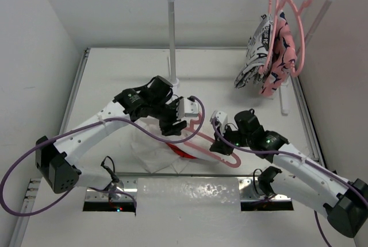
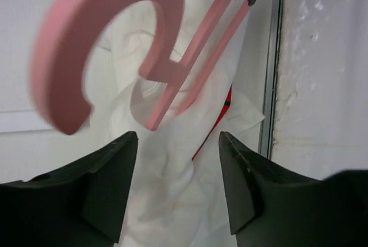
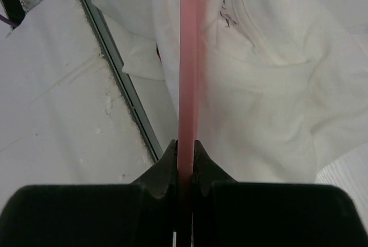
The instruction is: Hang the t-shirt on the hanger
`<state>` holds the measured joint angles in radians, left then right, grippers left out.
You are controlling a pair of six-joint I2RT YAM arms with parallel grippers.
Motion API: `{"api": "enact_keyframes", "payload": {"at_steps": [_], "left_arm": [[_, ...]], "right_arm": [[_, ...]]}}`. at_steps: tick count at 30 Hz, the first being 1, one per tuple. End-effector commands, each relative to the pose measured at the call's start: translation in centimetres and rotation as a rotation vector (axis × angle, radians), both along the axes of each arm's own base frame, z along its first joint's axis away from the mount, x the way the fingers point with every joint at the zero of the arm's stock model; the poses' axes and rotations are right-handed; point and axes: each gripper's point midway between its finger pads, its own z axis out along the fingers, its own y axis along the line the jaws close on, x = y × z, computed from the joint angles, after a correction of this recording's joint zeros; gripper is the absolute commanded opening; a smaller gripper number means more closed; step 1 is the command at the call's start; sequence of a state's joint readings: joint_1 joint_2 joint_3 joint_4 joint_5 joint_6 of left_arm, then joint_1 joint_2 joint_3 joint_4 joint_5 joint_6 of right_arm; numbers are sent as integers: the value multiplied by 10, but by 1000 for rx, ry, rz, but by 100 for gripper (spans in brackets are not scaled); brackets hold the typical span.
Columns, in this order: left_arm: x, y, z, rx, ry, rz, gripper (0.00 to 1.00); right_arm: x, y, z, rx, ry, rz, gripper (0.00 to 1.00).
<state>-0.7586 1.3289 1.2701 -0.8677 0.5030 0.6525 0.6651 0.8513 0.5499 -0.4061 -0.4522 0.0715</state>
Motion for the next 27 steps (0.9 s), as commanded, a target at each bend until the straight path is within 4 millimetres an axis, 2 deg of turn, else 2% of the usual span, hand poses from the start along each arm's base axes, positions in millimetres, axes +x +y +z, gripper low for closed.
{"api": "enact_keyframes", "payload": {"at_steps": [1, 2, 3, 4, 5, 7, 9, 10, 11, 12, 13, 14, 17, 18, 20, 21, 23, 27], "left_arm": [[6, 9, -3, 37, -83, -9, 59], [9, 12, -4, 52, -100, -9, 61], [14, 16, -2, 55, -117, 7, 74], [21, 19, 5, 56, -150, 22, 75], [26, 22, 11, 58, -182, 24, 80], [41, 30, 33, 42, -255, 51, 85], [51, 47, 37, 77, -318, 29, 91], [55, 61, 32, 119, -368, -17, 95], [51, 72, 6, 173, -350, -49, 95], [52, 80, -8, 204, -359, -74, 95], [61, 85, -16, 211, -417, -103, 95], [54, 87, -40, 216, -385, -143, 95], [56, 68, -46, 121, -409, -205, 95], [62, 60, -44, 92, -425, -208, 95], [72, 52, -54, 85, -416, -214, 95], [81, 49, -53, 83, -448, -210, 94], [88, 49, -66, 116, -446, -218, 89], [73, 50, -90, 138, -378, -327, 45]], "right_arm": [[11, 22, 9, 142, -114, 10, 0], [10, 23, 6, 153, -111, 8, 0], [10, 23, 1, 155, -102, 3, 0], [8, 23, -6, 157, -91, 2, 0], [7, 23, -10, 153, -83, 0, 0], [5, 23, -17, 147, -72, -1, 0], [4, 23, -19, 147, -74, 1, 0], [4, 23, -19, 149, -77, 1, 0], [4, 23, -19, 147, -80, 3, 0], [5, 24, -18, 150, -85, 4, 0], [5, 23, -18, 149, -85, 5, 0], [6, 24, -16, 150, -88, 8, 0], [3, 25, -16, 148, -77, 18, 0], [2, 24, -17, 146, -72, 20, 0], [0, 24, -17, 140, -72, 27, 0], [0, 23, -17, 136, -71, 29, 0], [0, 22, -16, 134, -76, 30, 0], [0, 21, -16, 132, -85, 22, 0]]}}
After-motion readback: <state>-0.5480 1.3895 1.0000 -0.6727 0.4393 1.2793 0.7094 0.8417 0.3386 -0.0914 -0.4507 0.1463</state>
